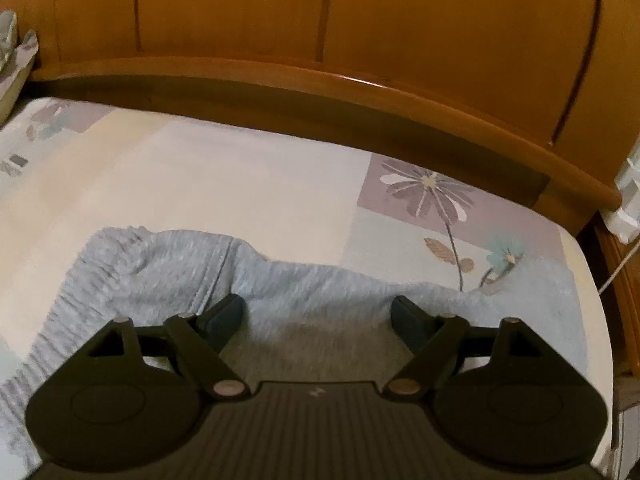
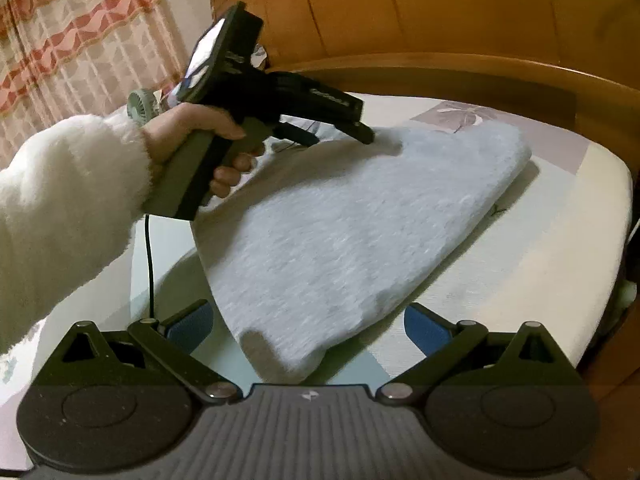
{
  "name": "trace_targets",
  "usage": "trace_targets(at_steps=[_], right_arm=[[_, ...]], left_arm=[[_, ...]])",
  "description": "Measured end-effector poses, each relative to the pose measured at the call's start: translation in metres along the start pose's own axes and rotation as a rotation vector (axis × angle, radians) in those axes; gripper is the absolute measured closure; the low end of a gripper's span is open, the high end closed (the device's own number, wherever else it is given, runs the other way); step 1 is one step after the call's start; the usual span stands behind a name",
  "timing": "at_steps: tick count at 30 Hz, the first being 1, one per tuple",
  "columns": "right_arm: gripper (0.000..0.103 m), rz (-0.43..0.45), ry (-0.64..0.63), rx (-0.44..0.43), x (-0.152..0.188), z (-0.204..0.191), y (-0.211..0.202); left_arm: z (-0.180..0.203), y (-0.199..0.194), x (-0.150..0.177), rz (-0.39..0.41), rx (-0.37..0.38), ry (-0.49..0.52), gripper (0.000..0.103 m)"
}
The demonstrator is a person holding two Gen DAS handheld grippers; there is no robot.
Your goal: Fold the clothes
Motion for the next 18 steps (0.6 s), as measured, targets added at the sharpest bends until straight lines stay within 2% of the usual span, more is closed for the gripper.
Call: trace_targets(at_steps=[4, 10, 13, 15, 18], right_arm=[[0.000, 0.017, 0.017, -0.008, -0.002, 0.004, -0.004], [0.000, 0.040, 0.043, -0.019, -0.004, 0.007, -0.009], [0.000, 0.042, 0.047, -0.019, -0.004, 0.008, -0.008], [0.000, 0.041, 0.047, -0.019, -0.004, 0.007, -0.008], [0.000, 0.040, 0.046, -0.024, -0.004, 0.006, -0.008]], left_arm=[[-0.011, -0.027, -0.001, 0.029, -0.020, 0.046, 0.021], [-0.068, -0.042, 0.028, -0.018, -0.068, -0.117, 0.021], [-0.072, -0.040, 0.035, -0.026, -0.080, -0.081, 0.021], [-0.068, -0.044, 0.029, -0.029, -0.084, -0.066, 0.021], [-0.054, -0.047, 0.009, 0.019, -0.044, -0.022, 0.020]])
Point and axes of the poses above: each gripper's, at about its wrist camera, not at the fingertips, and y roughly the way its jaws point, z to its right, x to its underside, the point moved 5 cm from there along y, roughly the way its jaws point, and after that the axes turned 13 degrees about z, right-handed, at the moved point
